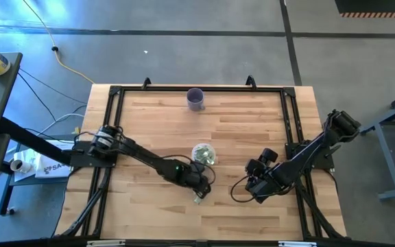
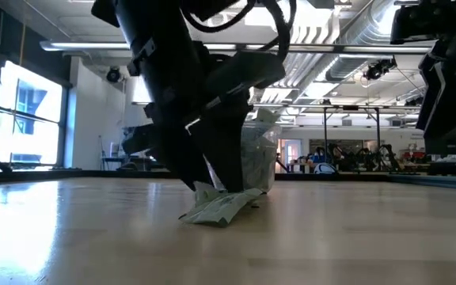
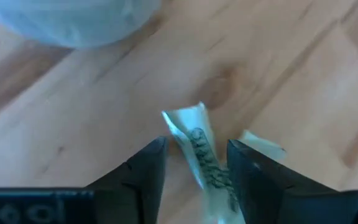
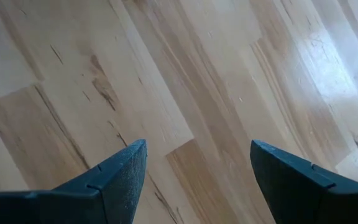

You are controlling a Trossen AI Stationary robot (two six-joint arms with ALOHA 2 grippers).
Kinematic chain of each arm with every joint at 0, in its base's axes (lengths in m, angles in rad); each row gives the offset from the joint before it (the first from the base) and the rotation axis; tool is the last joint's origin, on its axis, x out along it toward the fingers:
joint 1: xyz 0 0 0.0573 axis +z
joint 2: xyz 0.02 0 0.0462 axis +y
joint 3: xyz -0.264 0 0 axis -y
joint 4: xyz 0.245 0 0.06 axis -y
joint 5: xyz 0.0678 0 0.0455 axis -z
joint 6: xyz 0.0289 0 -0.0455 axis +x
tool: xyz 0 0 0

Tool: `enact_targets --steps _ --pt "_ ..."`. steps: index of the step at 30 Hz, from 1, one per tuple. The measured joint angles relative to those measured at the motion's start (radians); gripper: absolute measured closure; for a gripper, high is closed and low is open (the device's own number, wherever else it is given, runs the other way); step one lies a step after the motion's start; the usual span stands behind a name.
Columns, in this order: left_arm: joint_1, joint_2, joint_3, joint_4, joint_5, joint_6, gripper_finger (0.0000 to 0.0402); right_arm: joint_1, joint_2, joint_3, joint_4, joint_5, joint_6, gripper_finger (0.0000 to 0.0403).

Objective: Pick and place Stevia / Truvia into bins
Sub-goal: Put the stevia packet into the transparent container

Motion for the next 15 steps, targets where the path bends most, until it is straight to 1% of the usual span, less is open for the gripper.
enact_targets --steps 3,6,9,12,13,15 --pt "-0.013 0.013 0.005 -0.037 0.007 -0.017 0.0210 0.000 0.000 0.000 -0.002 0.000 0.002 0.0126" --pt "-0.017 0.015 0.006 -0.134 -0.014 -0.010 0.0236 0.000 0.000 0.000 -0.005 0.004 0.004 0.0126" --pt "-0.014 -0.003 0.005 -0.277 -0.035 0.022 0.0292 0.000 0.000 0.000 -0.007 0.008 0.004 0.0126" --pt "0.000 -0.029 -0.001 -0.395 -0.036 0.058 0.0367 -0.002 0.000 0.000 -0.008 0.012 0.004 0.0126" --pt "0.004 -0.044 -0.006 -0.438 -0.033 0.064 0.0379 -0.002 0.000 0.000 -0.008 0.012 0.004 0.0126" --pt "0.007 -0.090 -0.010 -0.452 -0.030 0.063 0.0377 -0.002 0.000 0.000 -0.008 0.013 0.003 0.0126"
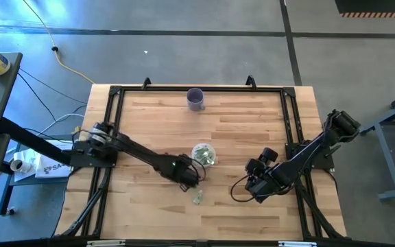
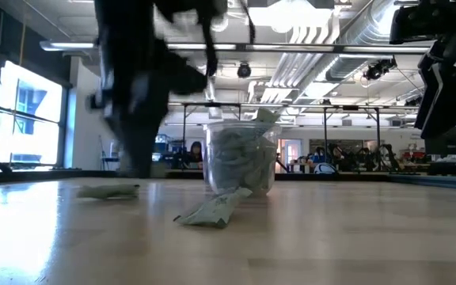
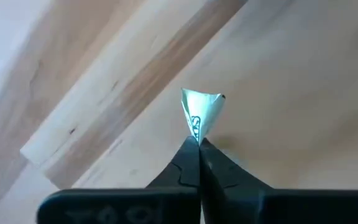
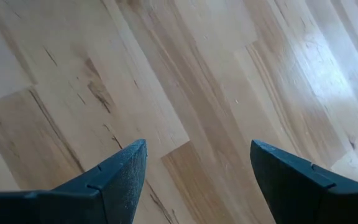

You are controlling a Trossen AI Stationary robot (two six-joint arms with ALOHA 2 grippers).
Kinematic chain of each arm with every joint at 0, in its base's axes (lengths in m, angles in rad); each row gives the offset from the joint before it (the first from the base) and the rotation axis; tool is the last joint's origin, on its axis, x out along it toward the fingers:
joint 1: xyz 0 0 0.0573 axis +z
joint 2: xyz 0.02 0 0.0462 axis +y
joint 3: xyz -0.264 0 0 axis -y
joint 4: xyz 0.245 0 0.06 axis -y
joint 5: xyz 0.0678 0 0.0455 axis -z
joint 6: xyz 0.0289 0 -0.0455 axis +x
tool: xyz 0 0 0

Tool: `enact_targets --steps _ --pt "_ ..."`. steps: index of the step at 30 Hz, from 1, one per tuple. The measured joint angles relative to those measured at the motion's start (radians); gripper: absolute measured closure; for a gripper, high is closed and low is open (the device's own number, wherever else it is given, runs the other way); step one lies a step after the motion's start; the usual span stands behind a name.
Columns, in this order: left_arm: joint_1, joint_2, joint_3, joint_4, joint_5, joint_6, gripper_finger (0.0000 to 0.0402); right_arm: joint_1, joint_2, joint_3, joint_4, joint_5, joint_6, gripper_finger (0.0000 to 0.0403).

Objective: Pick and place Stevia / Truvia into bins
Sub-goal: Put the stevia packet into the transparent container

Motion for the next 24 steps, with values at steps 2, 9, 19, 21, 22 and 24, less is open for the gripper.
enact_targets --steps 2,9,19,21,22,24 --pt "0.009 -0.088 0.015 0.000 0.002 -0.003 0.0365 0.000 0.000 0.000 -0.003 0.001 0.001 0.0126" --pt "0.042 -0.300 0.044 0.111 -0.084 0.037 0.0380 0.000 0.000 0.000 -0.018 0.033 0.002 0.0126" --pt "0.244 -0.176 0.044 0.491 0.025 0.268 0.0380 -0.004 0.000 0.000 -0.023 0.037 0.044 0.0126" --pt "0.253 -0.130 0.042 0.431 0.043 0.267 0.0366 -0.004 0.000 0.000 -0.021 0.026 0.065 0.0126" --pt "0.253 -0.111 0.042 0.420 0.076 0.266 0.0352 -0.003 0.000 0.000 -0.020 0.025 0.071 0.0126" --pt "0.251 -0.086 0.042 0.393 0.130 0.260 0.0316 0.000 0.000 0.000 -0.014 0.021 0.076 0.0126"
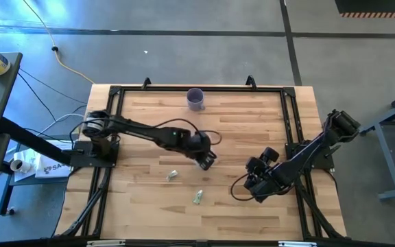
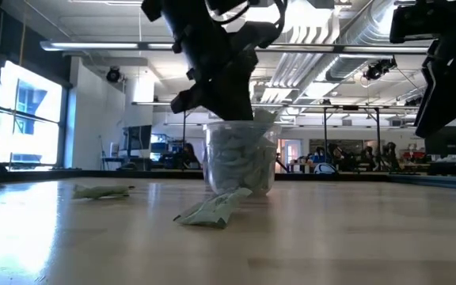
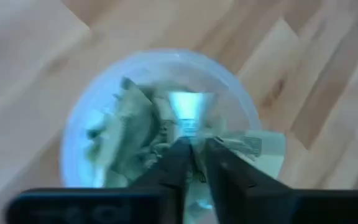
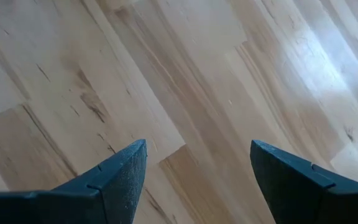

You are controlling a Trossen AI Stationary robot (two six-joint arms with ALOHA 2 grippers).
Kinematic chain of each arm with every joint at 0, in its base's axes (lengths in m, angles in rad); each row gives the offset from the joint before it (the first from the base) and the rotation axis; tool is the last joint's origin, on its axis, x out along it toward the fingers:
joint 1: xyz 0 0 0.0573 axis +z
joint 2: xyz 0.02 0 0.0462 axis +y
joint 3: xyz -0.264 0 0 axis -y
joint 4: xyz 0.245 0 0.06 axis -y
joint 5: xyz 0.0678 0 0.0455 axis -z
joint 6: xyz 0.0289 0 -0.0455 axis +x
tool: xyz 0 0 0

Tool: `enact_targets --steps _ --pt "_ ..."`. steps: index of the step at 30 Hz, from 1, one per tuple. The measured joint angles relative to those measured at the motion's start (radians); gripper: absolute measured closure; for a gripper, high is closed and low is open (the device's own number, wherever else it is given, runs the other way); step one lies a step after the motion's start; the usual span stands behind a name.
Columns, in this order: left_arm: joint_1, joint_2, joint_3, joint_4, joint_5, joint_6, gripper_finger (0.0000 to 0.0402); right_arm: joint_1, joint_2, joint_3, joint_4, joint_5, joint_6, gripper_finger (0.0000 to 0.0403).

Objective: Pick and place Stevia / Truvia into bins
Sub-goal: Put the stevia packet into the transparent container

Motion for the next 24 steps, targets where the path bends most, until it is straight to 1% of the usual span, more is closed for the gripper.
enact_targets --steps 2,4,7,10,12,14,16,18,20,21,24 --pt "-0.011 0.019 0.000 0.014 0.028 -0.012 0.0280 0.000 0.000 0.000 0.003 0.014 0.014 0.0126" --pt "-0.013 0.022 0.005 0.005 0.036 -0.036 0.0246 0.000 0.000 0.000 0.006 0.019 0.016 0.0126" --pt "-0.014 0.004 0.059 -0.013 0.033 -0.044 0.0203 -0.001 0.000 0.000 0.008 0.023 0.022 0.0126" --pt "-0.013 -0.033 0.145 -0.098 -0.001 -0.023 0.0172 0.000 0.000 0.000 0.003 0.024 0.024 0.0126" --pt "-0.013 -0.049 0.203 -0.242 -0.010 -0.005 0.0157 0.000 0.000 0.000 -0.002 0.025 0.024 0.0126" --pt "-0.032 -0.053 0.270 -0.386 -0.018 0.004 0.0148 0.000 0.000 0.000 -0.005 0.030 0.024 0.0126" --pt "-0.071 -0.064 0.315 -0.574 -0.047 0.021 0.0147 0.002 0.000 0.000 -0.011 0.036 0.022 0.0126" --pt "-0.124 -0.067 0.326 -0.716 -0.085 0.019 0.0151 0.005 0.000 0.000 -0.014 0.043 0.010 0.0126" --pt "-0.180 -0.063 0.298 -0.836 -0.100 -0.021 0.0157 0.006 0.000 0.000 -0.015 0.057 0.001 0.0126" --pt "-0.206 -0.062 0.269 -0.854 -0.102 -0.051 0.0161 0.006 0.000 0.000 -0.016 0.060 -0.001 0.0126" --pt "-0.271 -0.063 0.161 -0.774 -0.080 -0.157 0.0172 0.006 0.000 0.000 -0.018 0.070 -0.012 0.0126"
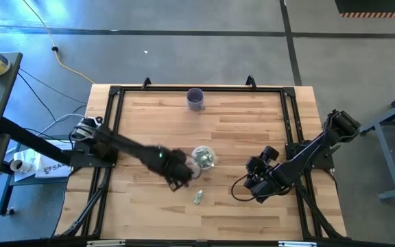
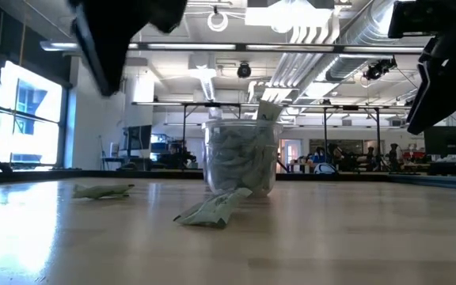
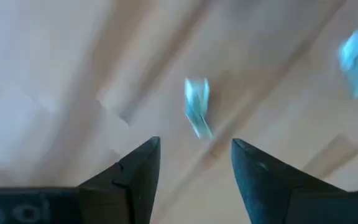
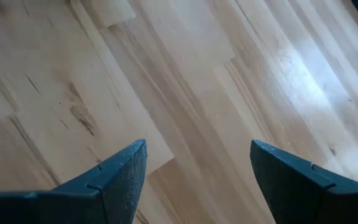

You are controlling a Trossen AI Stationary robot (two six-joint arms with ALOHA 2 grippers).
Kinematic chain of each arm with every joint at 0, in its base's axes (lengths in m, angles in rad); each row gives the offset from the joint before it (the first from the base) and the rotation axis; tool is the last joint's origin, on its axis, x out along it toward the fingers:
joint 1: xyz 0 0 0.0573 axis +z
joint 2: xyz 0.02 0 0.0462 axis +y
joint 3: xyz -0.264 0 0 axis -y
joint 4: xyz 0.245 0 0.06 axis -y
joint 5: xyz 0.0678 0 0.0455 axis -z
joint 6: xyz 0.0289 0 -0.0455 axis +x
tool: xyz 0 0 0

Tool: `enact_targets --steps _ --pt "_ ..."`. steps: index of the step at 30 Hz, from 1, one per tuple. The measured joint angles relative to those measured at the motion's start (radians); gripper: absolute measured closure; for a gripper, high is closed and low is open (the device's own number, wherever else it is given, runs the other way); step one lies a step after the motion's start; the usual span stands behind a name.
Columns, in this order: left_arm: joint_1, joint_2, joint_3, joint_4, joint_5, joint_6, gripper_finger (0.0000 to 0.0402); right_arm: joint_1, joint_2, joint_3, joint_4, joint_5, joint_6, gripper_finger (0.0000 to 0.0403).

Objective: Pick and place Stevia / Truvia into bins
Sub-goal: Put the stevia packet into the transparent container

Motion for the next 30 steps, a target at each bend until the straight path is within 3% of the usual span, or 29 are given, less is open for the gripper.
enact_targets --steps 5,11,20,24,30 --pt "0.020 0.002 -0.194 0.232 0.096 -0.128 0.0189 0.000 0.000 0.000 -0.027 0.001 -0.048 0.0126" --pt "0.098 0.009 -0.346 0.468 0.222 -0.161 0.0187 -0.010 0.000 0.000 -0.099 -0.023 -0.069 0.0126" --pt "0.101 0.082 -0.361 0.448 0.190 -0.113 0.0164 -0.012 0.000 0.000 -0.099 -0.039 -0.061 0.0126" --pt "0.102 0.103 -0.356 0.447 0.198 -0.070 0.0213 -0.012 0.000 0.000 -0.097 -0.039 -0.061 0.0126" --pt "0.122 0.094 -0.340 0.413 0.200 -0.014 0.0367 -0.012 0.000 0.000 -0.088 -0.044 -0.061 0.0126"
